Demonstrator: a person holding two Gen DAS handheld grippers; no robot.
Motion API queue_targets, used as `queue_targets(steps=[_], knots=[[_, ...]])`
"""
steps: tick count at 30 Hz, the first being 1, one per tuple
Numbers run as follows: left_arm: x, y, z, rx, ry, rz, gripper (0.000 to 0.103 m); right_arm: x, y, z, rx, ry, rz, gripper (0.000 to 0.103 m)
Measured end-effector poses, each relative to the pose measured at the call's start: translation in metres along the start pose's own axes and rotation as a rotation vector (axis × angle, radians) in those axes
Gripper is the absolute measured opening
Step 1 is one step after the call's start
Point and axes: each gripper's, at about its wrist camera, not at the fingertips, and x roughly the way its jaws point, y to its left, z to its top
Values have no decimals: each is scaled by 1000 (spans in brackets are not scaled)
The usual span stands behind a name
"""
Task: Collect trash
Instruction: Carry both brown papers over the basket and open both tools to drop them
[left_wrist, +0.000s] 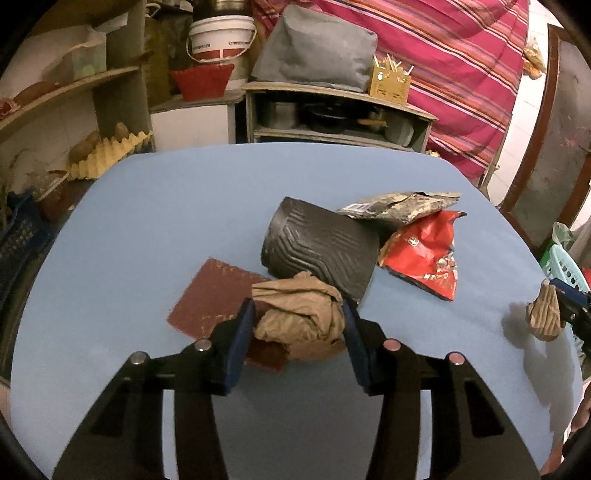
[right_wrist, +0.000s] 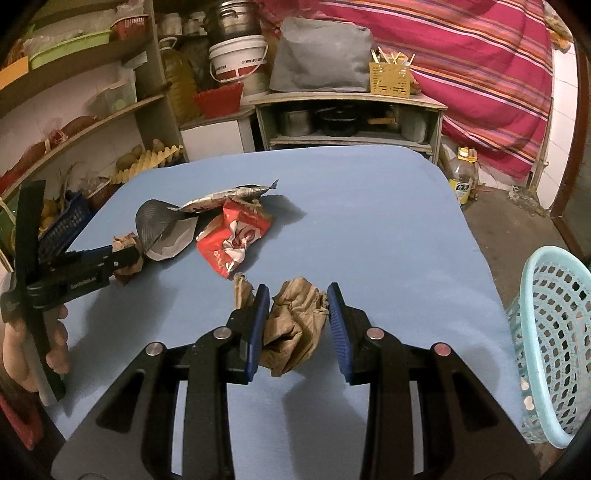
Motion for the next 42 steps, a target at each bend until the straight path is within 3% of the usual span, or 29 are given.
queue_targets(steps=[9, 17, 26, 32, 42], knots=[[-26, 3, -4, -14, -45, 64, 47, -21, -8, 2, 26, -37, 14, 33], [-52, -43, 2, 50, -99, 87, 47, -70, -59, 12, 92, -134, -45, 33], [-79, -146, 31, 117, -179, -28, 47, -139, -155, 32, 148, -227, -203, 33], [-73, -218, 35, 164, -187, -85, 47, -156, -208, 5, 215, -228, -266, 33], [-39, -339, 33, 255, -151, -250, 47, -168, -268, -31, 309, -195, -338, 33]])
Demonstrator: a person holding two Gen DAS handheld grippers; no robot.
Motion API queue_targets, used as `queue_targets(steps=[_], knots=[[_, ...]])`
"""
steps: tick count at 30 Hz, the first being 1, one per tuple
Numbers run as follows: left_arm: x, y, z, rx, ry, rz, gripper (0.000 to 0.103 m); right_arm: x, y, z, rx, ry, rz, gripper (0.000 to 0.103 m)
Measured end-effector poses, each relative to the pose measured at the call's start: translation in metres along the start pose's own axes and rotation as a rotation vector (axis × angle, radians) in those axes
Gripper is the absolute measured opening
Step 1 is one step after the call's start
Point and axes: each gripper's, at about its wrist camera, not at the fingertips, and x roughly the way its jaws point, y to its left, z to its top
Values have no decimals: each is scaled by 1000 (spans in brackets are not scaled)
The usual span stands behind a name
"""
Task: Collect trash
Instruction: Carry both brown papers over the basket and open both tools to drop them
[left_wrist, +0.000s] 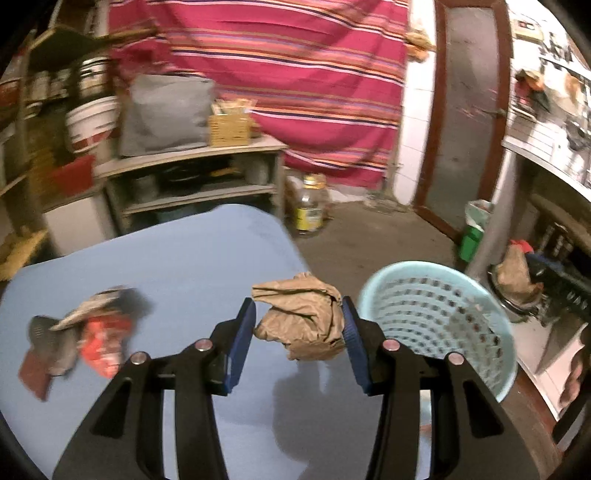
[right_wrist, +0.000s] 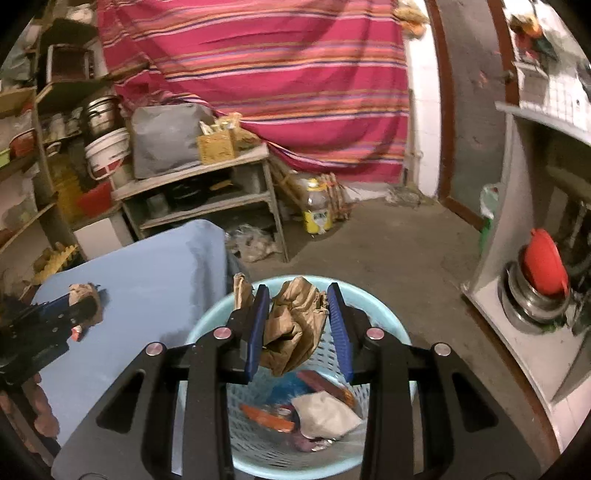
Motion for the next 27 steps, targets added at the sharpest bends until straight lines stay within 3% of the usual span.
queue_targets(steps=[5, 17, 20, 27], knots=[[27, -45, 2, 27, 16, -67, 47, 5, -13, -6, 14, 20, -12, 33], [82, -91, 11, 30, 76, -127, 48, 18, -19, -8, 55, 46, 0, 33], [89, -92, 8, 36, 97, -125, 67, 19, -17, -7, 49, 46, 2, 33], [76, -70, 9, 4, 85, -103, 79, 24, -20, -8, 54, 53, -7, 33]])
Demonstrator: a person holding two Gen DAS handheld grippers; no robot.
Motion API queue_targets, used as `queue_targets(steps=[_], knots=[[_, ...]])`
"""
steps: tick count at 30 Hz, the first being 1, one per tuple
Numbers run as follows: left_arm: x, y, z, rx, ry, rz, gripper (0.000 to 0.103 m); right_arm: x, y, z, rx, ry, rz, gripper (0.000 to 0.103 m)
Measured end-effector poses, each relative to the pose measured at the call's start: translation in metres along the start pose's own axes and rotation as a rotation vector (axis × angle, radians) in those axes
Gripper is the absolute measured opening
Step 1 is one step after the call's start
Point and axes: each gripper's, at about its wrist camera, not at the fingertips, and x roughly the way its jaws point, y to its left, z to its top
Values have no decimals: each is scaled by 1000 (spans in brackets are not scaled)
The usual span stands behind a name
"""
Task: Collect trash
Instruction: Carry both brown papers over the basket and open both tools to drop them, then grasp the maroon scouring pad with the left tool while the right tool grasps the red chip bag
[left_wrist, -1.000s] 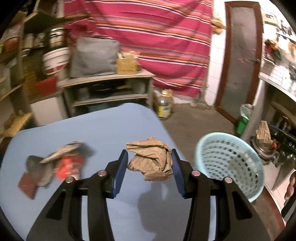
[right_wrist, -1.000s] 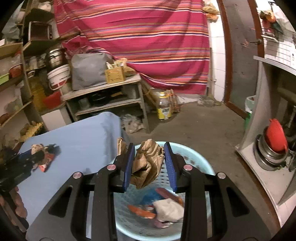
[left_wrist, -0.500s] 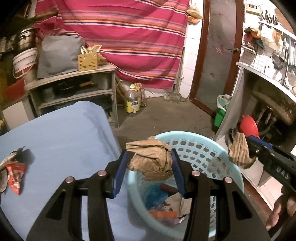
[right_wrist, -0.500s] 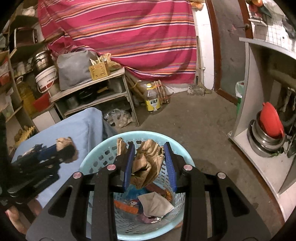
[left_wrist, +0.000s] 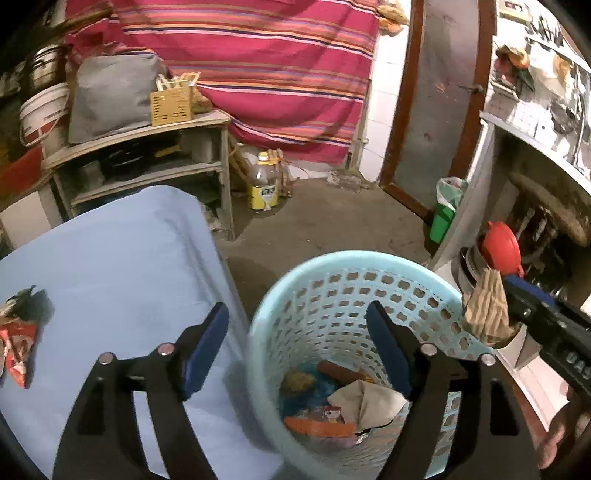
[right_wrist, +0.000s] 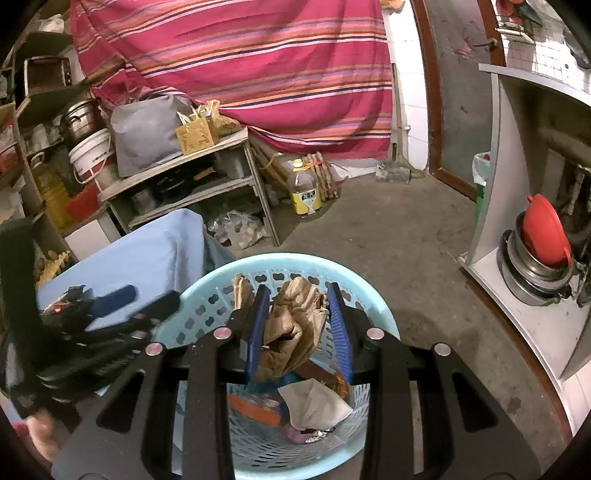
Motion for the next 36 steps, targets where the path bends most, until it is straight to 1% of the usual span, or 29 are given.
queue_targets(steps=[2, 4, 6, 8, 9, 12, 14, 15, 17, 18, 22, 26, 28, 32, 34, 36], knots=[[-9, 10, -1, -14, -8, 14, 83, 3, 5, -1, -12, 4, -4, 33], [-20, 24, -1, -31, -17, 29, 86, 5, 10, 0, -22, 3, -4, 35], [-29, 32, -3, -44, -18, 37, 87, 7, 16, 0, -28, -11, -11, 44], [-43, 46, -5, -60, -24, 48, 87, 11, 19, 0, -31, -12, -10, 84], [-48, 51, -5, -64, -29, 53, 87, 14, 20, 0, -30, -10, -20, 89], [-72, 74, -9, -70, -53, 81, 87, 19, 27, 1, -11, 14, -30, 92], [-90, 94, -13, -76, -69, 106, 88, 14, 35, 3, -1, -6, -39, 99], [-100, 107, -16, -81, -74, 123, 91, 10, 42, 5, -1, -21, -35, 99], [-114, 126, -22, -92, -82, 150, 92, 5, 54, 6, 1, -38, -17, 99], [-125, 141, -28, -101, -88, 172, 93, 3, 61, 7, 7, -46, 2, 99], [-153, 191, -45, -129, -97, 241, 95, 7, 96, 4, 2, -31, 87, 99], [-179, 242, -65, -133, -102, 359, 95, 20, 139, -2, -60, 6, 99, 99], [-191, 267, -76, -155, -103, 391, 95, 28, 160, -7, -90, 27, 103, 99], [-204, 317, -99, -227, -87, 423, 95, 42, 199, -19, -130, 65, 119, 99], [-207, 333, -113, -238, -80, 456, 95, 47, 212, -24, -146, 72, 118, 99], [-207, 347, -124, -248, -58, 476, 95, 53, 227, -29, -161, 79, 95, 99]])
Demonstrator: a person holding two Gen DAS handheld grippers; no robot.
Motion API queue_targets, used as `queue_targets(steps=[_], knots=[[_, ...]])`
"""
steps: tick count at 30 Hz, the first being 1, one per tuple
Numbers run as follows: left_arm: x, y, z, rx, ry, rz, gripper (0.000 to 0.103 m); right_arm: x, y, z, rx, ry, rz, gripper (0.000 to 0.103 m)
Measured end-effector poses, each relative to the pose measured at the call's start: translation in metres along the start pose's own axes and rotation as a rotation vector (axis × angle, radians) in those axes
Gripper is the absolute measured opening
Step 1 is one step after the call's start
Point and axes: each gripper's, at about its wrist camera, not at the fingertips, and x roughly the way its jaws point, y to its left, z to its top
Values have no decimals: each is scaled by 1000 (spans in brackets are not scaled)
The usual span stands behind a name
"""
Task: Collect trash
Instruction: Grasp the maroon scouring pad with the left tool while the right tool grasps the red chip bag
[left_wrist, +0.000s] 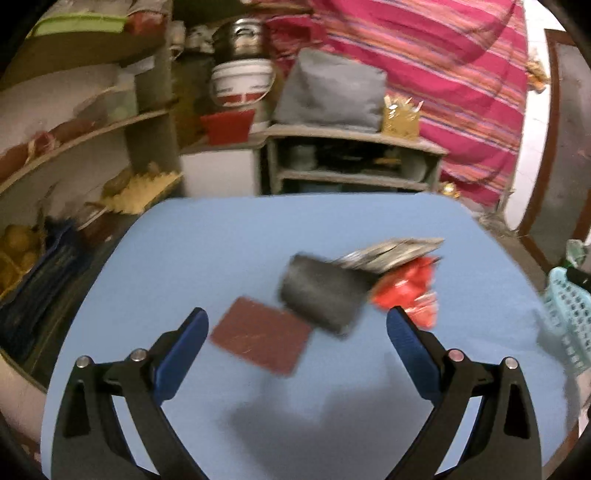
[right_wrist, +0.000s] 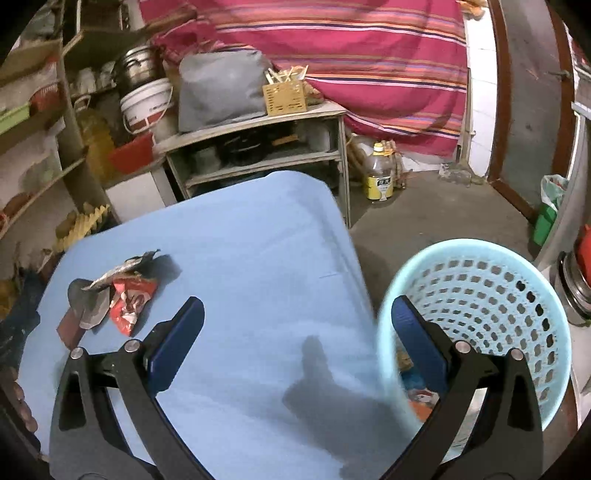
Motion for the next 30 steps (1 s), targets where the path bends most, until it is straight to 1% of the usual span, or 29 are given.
queue_targets(steps=[2, 4, 7, 9, 10, 13, 16, 21, 25, 26, 28, 30], knots=[[9, 9, -5, 5, 38, 6, 95, 5, 12, -2, -5, 7, -11, 99], [14, 15, -7, 19, 58, -1, 95, 11, 22, -2, -11, 9, -12, 99], [17, 25, -9, 24, 56, -12, 95, 16, 36, -5, -36, 21, -13, 99], [17, 32, -12, 25, 59, -16, 95, 22, 48, -7, -65, 37, 10, 99], [20, 34, -12, 22, 68, -20, 97, 25, 53, -7, -73, 46, 27, 99], [29, 41, -14, 13, 102, -45, 98, 31, 65, -8, -58, 65, 72, 99], [37, 43, -16, 34, 125, -68, 98, 38, 75, -7, -47, 79, 108, 99], [57, 40, -21, 69, 166, -109, 98, 52, 92, -6, -75, 100, 109, 99], [75, 40, -23, 80, 209, -106, 98, 59, 102, -8, -89, 113, 112, 99], [80, 41, -22, 73, 226, -110, 98, 60, 106, -9, -97, 118, 111, 99], [86, 44, -20, 55, 231, -107, 98, 63, 116, -13, -119, 129, 106, 99], [89, 46, -19, 40, 235, -124, 98, 64, 131, -19, -182, 136, 104, 99]])
